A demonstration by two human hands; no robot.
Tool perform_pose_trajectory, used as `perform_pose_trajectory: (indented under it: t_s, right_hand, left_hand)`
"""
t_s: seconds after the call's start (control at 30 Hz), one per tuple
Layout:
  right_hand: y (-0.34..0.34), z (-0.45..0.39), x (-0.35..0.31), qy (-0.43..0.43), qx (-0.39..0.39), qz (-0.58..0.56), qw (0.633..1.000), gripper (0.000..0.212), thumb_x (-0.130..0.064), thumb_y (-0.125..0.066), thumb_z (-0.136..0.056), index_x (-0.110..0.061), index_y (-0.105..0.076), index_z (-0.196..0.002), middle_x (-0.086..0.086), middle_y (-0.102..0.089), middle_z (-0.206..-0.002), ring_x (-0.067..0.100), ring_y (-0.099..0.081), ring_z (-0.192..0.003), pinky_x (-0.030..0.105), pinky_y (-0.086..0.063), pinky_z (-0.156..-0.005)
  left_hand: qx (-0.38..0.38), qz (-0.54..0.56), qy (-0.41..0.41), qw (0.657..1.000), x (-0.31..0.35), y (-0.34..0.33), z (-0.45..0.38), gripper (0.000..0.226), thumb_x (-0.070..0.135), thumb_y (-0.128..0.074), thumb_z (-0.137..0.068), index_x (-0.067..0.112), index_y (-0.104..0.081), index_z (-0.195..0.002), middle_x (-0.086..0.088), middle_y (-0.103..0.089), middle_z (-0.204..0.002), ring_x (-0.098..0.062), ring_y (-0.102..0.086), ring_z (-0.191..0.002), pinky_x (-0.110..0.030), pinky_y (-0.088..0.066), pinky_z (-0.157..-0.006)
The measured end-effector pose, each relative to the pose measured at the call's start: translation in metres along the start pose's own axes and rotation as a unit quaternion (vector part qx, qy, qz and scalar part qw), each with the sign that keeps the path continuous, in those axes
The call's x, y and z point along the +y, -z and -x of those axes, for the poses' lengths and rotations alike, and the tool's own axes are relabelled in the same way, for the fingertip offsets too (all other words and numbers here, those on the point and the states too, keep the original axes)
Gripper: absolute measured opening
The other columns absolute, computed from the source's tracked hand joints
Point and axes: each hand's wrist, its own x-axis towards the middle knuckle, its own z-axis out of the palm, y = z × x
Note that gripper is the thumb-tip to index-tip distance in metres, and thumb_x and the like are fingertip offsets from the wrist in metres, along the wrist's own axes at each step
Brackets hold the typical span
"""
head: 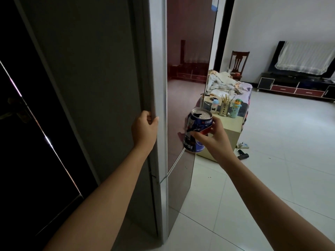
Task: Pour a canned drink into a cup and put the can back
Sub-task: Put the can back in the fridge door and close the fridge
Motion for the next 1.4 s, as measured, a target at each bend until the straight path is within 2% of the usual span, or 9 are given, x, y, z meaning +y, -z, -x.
perform_pose_trajectory:
  t_s: [0.07,0.23,0.43,0.63,0.73,0.8,0.9,1.17,1.4]
  right_hand:
    - [0.003,0.004,-0.001,-0.003,0.001,0.002,1.0,0.065,-0.009,-0.07,-0.077,-0.011,-0.036,-0.131,-0.002,-0.055,-0.109,0.003,-0.052,-0.092,0.013,-0.044,-0.072]
    - [0.01,0.01,0.0,-0.012,0.007,0.001,1.0,0.064,-0.01,-0.07,-0.077,-0.014,-0.036,-0.131,-0.008,-0.054,-0.104,0.009,-0.052,-0.097,0.017,-0.041,-0.075]
    - [0.022,0.013,-0.001,-0.007,0.0,0.001,1.0,0.063,-0.01,-0.071,-0.076,-0.012,-0.037,-0.13,-0.007,-0.054,-0.105,0.004,-0.053,-0.092,0.014,-0.043,-0.072]
    - [0.035,0.015,-0.004,-0.008,-0.02,0.003,1.0,0.065,-0.011,-0.07,-0.077,-0.012,-0.035,-0.131,-0.003,-0.053,-0.111,0.013,-0.051,-0.103,0.026,-0.042,-0.083]
    - [0.039,0.016,-0.004,-0.009,-0.029,0.007,1.0,0.064,-0.01,-0.07,-0.077,-0.011,-0.035,-0.131,-0.004,-0.052,-0.109,0.009,-0.05,-0.099,0.018,-0.043,-0.079]
    - [0.041,0.016,-0.004,-0.011,-0.034,0.007,0.999,0.064,-0.01,-0.07,-0.078,-0.011,-0.035,-0.131,-0.005,-0.052,-0.108,0.009,-0.05,-0.099,0.02,-0.042,-0.08]
    - [0.044,0.016,-0.003,-0.013,-0.037,0.003,0.999,0.064,-0.009,-0.07,-0.078,-0.011,-0.035,-0.131,-0.004,-0.052,-0.111,0.01,-0.049,-0.102,0.025,-0.04,-0.083]
    - [0.07,0.03,0.001,-0.015,-0.019,0.008,1.0,0.064,-0.012,-0.071,-0.077,-0.012,-0.036,-0.13,-0.002,-0.053,-0.112,0.01,-0.05,-0.102,0.022,-0.043,-0.082]
    - [0.113,0.049,0.011,-0.036,0.022,0.015,0.999,0.068,-0.014,-0.072,-0.075,-0.013,-0.034,-0.132,0.001,-0.054,-0.117,0.015,-0.051,-0.109,0.037,-0.046,-0.094]
  left_hand:
    - [0.0,0.0,0.003,1.0,0.0,0.0,0.0,0.018,0.022,-0.057,-0.09,0.007,-0.059,-0.099,-0.008,-0.065,-0.098,-0.013,-0.057,-0.084,-0.01,-0.038,-0.061]
    - [0.007,0.0,0.013,1.0,0.001,-0.002,0.0,0.019,0.023,-0.057,-0.09,0.007,-0.059,-0.1,-0.01,-0.065,-0.102,-0.016,-0.061,-0.088,-0.021,-0.044,-0.07]
    - [0.02,-0.008,0.018,1.0,0.005,-0.004,0.003,0.018,0.021,-0.056,-0.091,0.006,-0.059,-0.1,-0.011,-0.065,-0.101,-0.013,-0.057,-0.085,-0.021,-0.044,-0.071]
    - [0.029,-0.014,0.04,0.999,0.011,-0.006,0.005,0.018,0.021,-0.055,-0.091,0.006,-0.059,-0.102,-0.01,-0.065,-0.102,-0.012,-0.057,-0.086,-0.022,-0.044,-0.072]
    - [0.034,-0.013,0.051,0.998,0.013,-0.007,0.007,0.015,0.02,-0.055,-0.091,0.007,-0.058,-0.098,-0.01,-0.065,-0.099,-0.014,-0.059,-0.086,-0.022,-0.044,-0.071]
    - [0.033,-0.013,0.055,0.998,0.016,-0.009,0.009,0.014,0.021,-0.055,-0.091,0.008,-0.058,-0.097,-0.009,-0.065,-0.098,-0.016,-0.061,-0.087,-0.022,-0.045,-0.07]
    - [0.019,-0.009,0.048,0.999,0.027,-0.018,0.022,0.015,0.023,-0.055,-0.09,0.009,-0.058,-0.097,-0.008,-0.064,-0.099,-0.017,-0.061,-0.088,-0.022,-0.046,-0.069]
    - [0.001,0.007,-0.011,1.0,0.067,-0.057,0.064,0.021,0.023,-0.058,-0.09,0.008,-0.059,-0.103,-0.007,-0.06,-0.107,-0.019,-0.06,-0.094,-0.027,-0.051,-0.076]
    - [-0.026,0.013,-0.035,0.999,0.095,-0.074,0.086,0.025,0.021,-0.056,-0.091,0.004,-0.059,-0.109,-0.009,-0.058,-0.114,-0.019,-0.056,-0.099,-0.02,-0.04,-0.075]
